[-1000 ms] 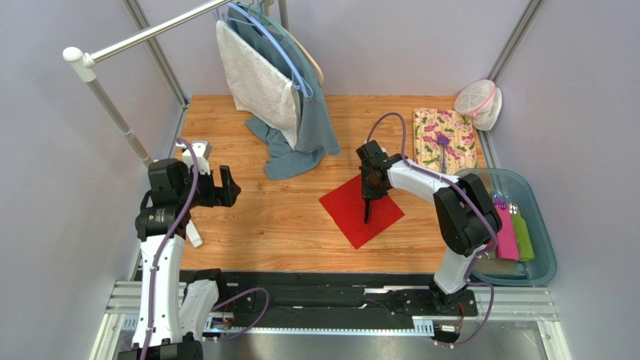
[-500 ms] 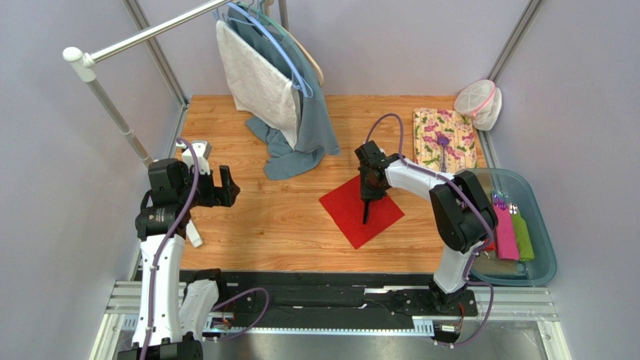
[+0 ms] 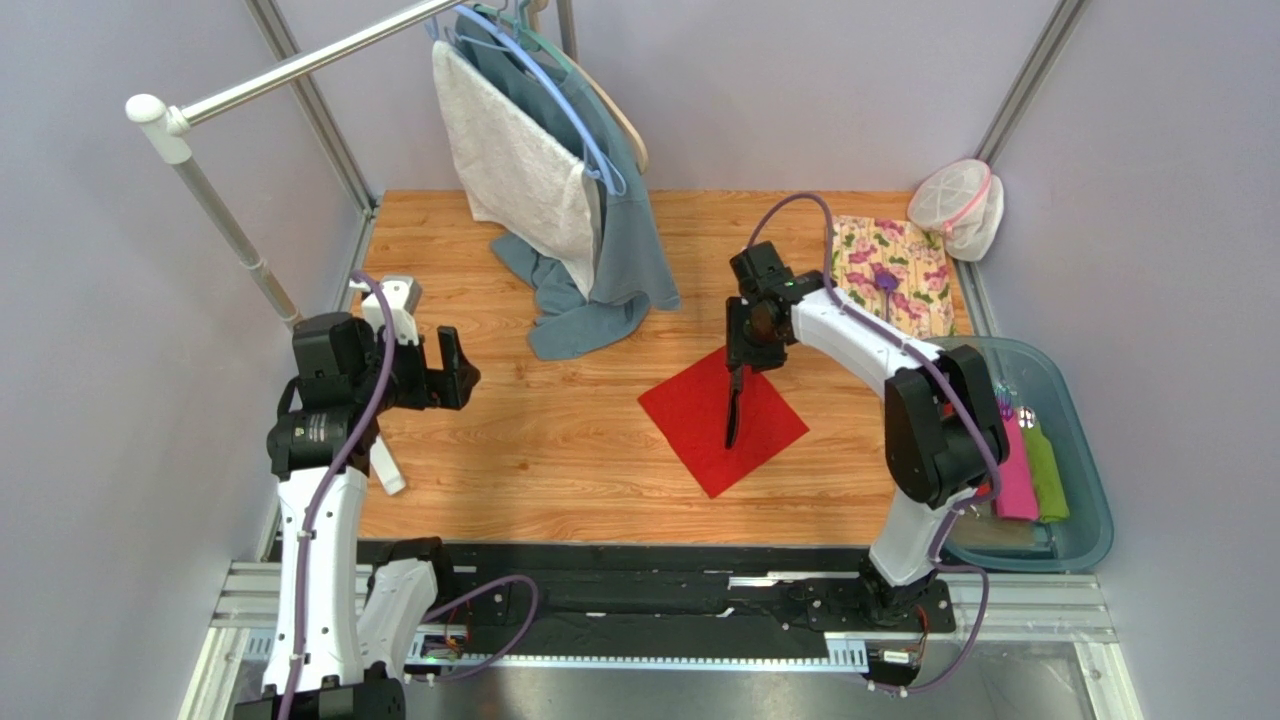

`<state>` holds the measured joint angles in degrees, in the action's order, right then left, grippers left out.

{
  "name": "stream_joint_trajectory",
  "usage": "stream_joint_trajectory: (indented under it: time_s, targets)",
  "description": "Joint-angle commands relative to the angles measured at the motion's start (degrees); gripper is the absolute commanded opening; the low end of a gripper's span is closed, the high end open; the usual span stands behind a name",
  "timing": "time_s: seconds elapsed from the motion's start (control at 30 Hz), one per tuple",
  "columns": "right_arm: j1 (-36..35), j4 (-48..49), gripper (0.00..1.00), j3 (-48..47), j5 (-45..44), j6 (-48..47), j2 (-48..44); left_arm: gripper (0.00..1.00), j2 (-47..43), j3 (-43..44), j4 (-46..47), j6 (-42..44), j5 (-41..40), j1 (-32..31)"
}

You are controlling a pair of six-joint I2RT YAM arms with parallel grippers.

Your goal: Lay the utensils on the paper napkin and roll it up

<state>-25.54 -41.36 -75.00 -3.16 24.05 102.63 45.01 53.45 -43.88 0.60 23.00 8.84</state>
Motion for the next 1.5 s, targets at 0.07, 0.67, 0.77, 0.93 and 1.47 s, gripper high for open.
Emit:
stream_joint_trajectory:
  time_s: [0.07,0.67,0.77,0.93,1.47]
  targets:
    - [8.9,-5.7,0.52,-6.7,7.2,-11.0,-7.8,0.99,2.2,5.3,2.8,4.2,6.2,0.5]
    - [35.9,-15.1,0.50,-40.3,6.3,-28.7,18.9,0.99,8.5,7.8,11.6,-0.3,7.4,0.5]
    - [36.1,-14.6,0.50,-43.4,6.1,-29.2,22.7,0.99,8.6,7.9,11.5,-0.3,6.3,0.5]
    - [36.0,-13.7,0.48,-45.4,5.1,-29.5,28.0,0.99,8.7,7.9,10.5,-0.3,5.4,0.5]
    - [36.2,-10.6,0.00,-44.4,0.8,-29.9,32.4,0.99,8.5,8.6,8.0,-2.5,0.3,0.6]
